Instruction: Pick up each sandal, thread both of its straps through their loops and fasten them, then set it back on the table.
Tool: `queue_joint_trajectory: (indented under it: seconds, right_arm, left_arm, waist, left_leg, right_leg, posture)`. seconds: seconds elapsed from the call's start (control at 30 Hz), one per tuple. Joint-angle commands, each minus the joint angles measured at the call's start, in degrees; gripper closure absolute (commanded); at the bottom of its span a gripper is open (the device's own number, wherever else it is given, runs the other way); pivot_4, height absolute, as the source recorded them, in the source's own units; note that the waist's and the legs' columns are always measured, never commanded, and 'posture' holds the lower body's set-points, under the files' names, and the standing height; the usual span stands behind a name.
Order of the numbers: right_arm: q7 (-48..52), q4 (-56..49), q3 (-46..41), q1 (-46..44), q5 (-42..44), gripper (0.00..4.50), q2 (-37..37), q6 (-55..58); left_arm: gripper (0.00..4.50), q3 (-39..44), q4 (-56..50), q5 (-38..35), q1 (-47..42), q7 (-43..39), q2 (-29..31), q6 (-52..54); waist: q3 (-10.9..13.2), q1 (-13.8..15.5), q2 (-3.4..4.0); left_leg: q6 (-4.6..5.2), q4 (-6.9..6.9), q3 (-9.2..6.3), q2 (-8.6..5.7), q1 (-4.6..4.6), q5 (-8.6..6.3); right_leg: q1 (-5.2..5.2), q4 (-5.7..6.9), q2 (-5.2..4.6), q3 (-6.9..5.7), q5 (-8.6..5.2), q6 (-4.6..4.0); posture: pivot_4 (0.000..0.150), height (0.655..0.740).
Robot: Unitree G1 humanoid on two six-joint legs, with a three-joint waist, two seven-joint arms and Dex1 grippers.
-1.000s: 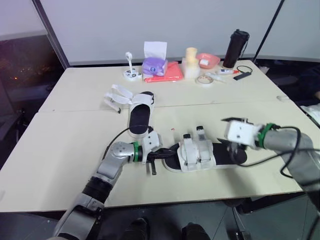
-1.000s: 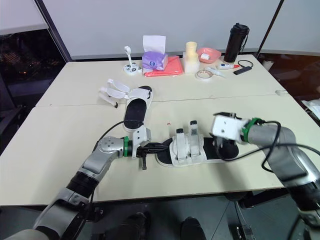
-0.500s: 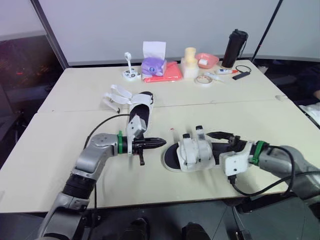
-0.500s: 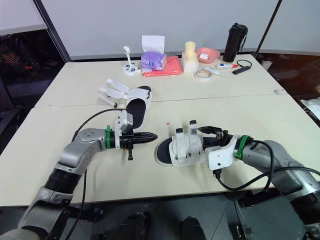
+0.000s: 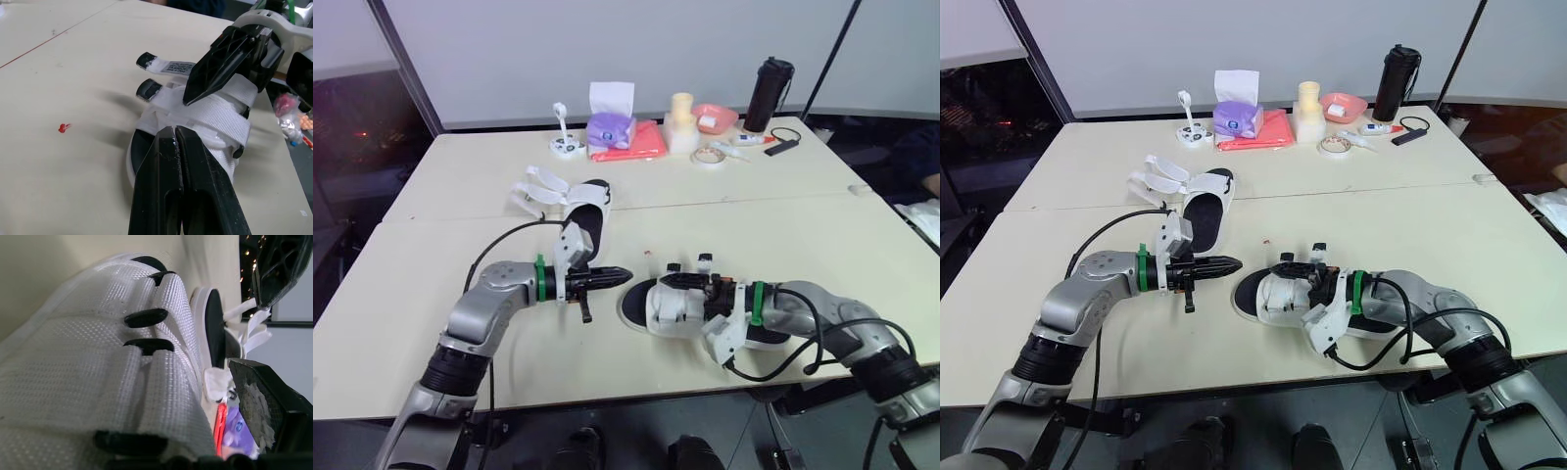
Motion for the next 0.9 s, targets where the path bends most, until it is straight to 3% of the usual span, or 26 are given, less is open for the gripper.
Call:
queue_joint_trajectory:
  seconds: [0.03, 0.1, 0.17, 0.3, 0.37, 0.47, 0.57, 0.7, 0.8, 0.9]
  right_arm:
    - [-1.6, 1.1, 0.4, -1.6, -1.1, 2.79, 0.5, -1.0]
    - [-2.1, 1.3, -0.2, -1.3, -1.5, 3.87, -0.2, -0.9]
    - [-2.5, 1.4, -0.8, -0.8, -1.8, 4.49, -1.0, -0.5]
    - [-2.9, 1.7, -3.6, 0.3, -0.7, 4.49, -1.2, 4.9]
    - [-0.5, 2.0, -6.4, 0.7, 3.1, 4.49, 0.8, 13.8]
    - [-0.3, 6.3, -8.7, -3.4, 1.5, 4.49, 3.6, 27.3]
    - [-3.5, 16.8, -7.4, -12.2, -2.5, 4.49, 6.5, 38.7]
    - [-13.4, 38.7, -2.9, -26.6, -7.2, 4.49, 11.2, 49.1]
    - [-18.7, 54.4, -0.9, -34.4, -7.1, 4.49, 14.8, 52.3]
    - [-21.9, 62.7, -0.2, -37.5, -5.4, 4.49, 16.6, 53.1]
  left_arm:
    - [4.50, 2.0, -3.2, -1.5, 0.8, 1.3, 0.5, 0.5]
    - [4.50, 2.3, -4.1, -1.8, 1.7, 2.3, 0.8, 0.6]
    - [4.50, 2.7, -4.6, -2.0, 2.3, 3.0, 0.9, 0.7]
    - [4.50, 2.6, -4.9, -1.6, 2.7, 4.4, 0.4, 0.6]
    - [4.50, 2.9, -5.1, -1.7, 2.9, 5.2, 0.2, 0.5]
    - [4.50, 3.2, -6.1, -2.2, 3.5, 6.3, -0.2, 0.5]
    - [4.50, 3.4, -6.6, -2.5, 3.6, 7.3, -0.9, 0.3]
    - [4.50, 3.4, -6.9, -2.3, 3.8, 8.5, -1.8, -0.2]
    - [4.50, 3.2, -7.7, -2.3, 4.3, 9.6, -2.4, -0.3]
    - [4.50, 3.7, -8.5, -2.2, 5.0, 10.5, -2.4, -0.3]
  waist:
    - [0.0, 0.0, 0.00]
    - [0.0, 0.0, 0.00]
    - [0.0, 0.1, -0.01]
    - [0.0, 0.4, -0.01]
    - [0.0, 0.5, -0.03]
    - [0.0, 0.5, -0.03]
    - [0.0, 0.2, 0.00]
    - [0.0, 0.1, 0.05]
    - [0.0, -0.2, 0.04]
    - [0.0, -0.1, 0.04]
  left_leg:
    - [-0.01, -0.02, 0.00, 0.00, 0.00, 0.01]
    - [-0.01, -0.02, 0.01, 0.00, 0.02, 0.01]
    - [-0.02, -0.01, -0.01, 0.00, 0.05, 0.01]
    - [-0.03, 0.02, -0.01, -0.01, 0.10, 0.03]
    - [-0.03, 0.06, -0.02, -0.01, 0.10, 0.03]
    - [-0.02, 0.07, -0.04, 0.00, 0.09, 0.03]
    - [-0.04, 0.07, -0.02, -0.02, 0.09, 0.04]
    - [-0.10, -0.11, 0.04, -0.02, 0.04, 0.08]
    - [-0.47, -0.54, 0.12, -0.01, -0.01, 0.32]
    - [-0.66, -0.90, 0.16, 0.02, -0.02, 0.43]
  right_leg:
    - [-0.01, 0.01, 0.00, 0.01, 0.00, 0.00]
    - [-0.02, 0.01, 0.00, 0.06, 0.00, 0.00]
    - [0.02, 0.01, 0.01, 0.06, 0.00, -0.01]
    - [0.12, 0.02, 0.01, 0.06, 0.01, -0.02]
    - [0.16, 0.02, 0.00, 0.06, 0.01, -0.02]
    - [0.18, 0.02, -0.02, 0.05, 0.01, -0.02]
    - [0.12, 0.04, -0.01, 0.06, 0.02, -0.04]
    - [-0.04, 0.02, -0.02, 0.06, 0.03, -0.08]
    - [-0.32, 0.00, -0.03, 0.14, 0.01, -0.11]
    - [-0.48, 0.02, 0.00, 0.08, -0.07, -0.26]
  posture:
    - [0.150, 0.7344]
    - [0.150, 0.7344]
    - [0.150, 0.7344]
    - [0.150, 0.7344]
    - [0.150, 0.7344]
    - [0.150, 0.7344]
    - [0.150, 0.7344]
    - [0.150, 0.7344]
    - [0.150, 0.7344]
    - [0.150, 0.7344]
